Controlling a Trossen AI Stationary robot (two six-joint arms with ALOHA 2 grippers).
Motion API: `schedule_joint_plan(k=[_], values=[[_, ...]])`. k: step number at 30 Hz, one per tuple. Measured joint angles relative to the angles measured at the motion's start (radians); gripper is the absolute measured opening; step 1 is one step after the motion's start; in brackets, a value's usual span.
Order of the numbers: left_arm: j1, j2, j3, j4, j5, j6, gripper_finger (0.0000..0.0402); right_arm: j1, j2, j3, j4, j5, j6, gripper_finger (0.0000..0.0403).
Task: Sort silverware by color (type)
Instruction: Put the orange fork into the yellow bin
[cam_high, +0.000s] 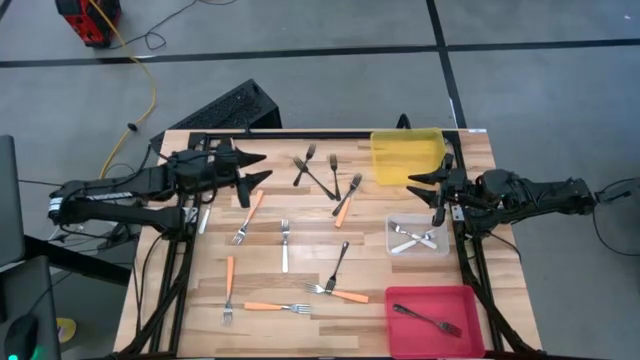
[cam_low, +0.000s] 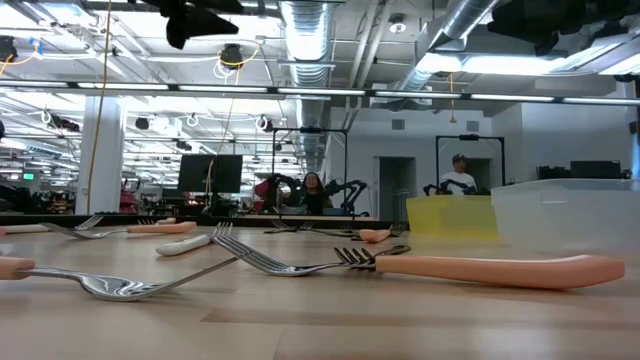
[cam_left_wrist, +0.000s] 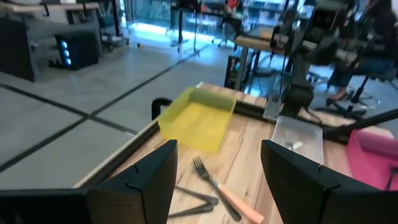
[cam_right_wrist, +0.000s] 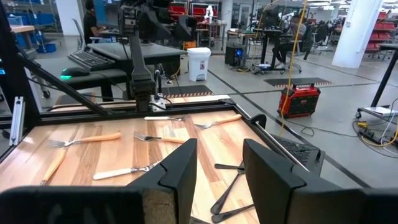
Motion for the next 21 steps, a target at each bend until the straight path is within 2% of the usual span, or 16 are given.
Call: schedule_joint_plan(k=[4, 15, 21], values=[[0.0, -0.061, -0.003, -0.018, -0.025, 0.007, 0.0214, 0.0, 0.0, 0.0, 0.0, 0.0, 0.0, 0.0155], [0.0, -0.264, -0.205, 0.098, -0.028, -0.014, 0.0214, 0.0, 0.0, 0.0, 0.0, 0.0, 0.0, 0.0155], [0.0, -0.373, -0.27, 0.118, -0.07, -0.03, 0.0214, 0.0, 0.0, 0.0, 0.0, 0.0, 0.0, 0.0155]])
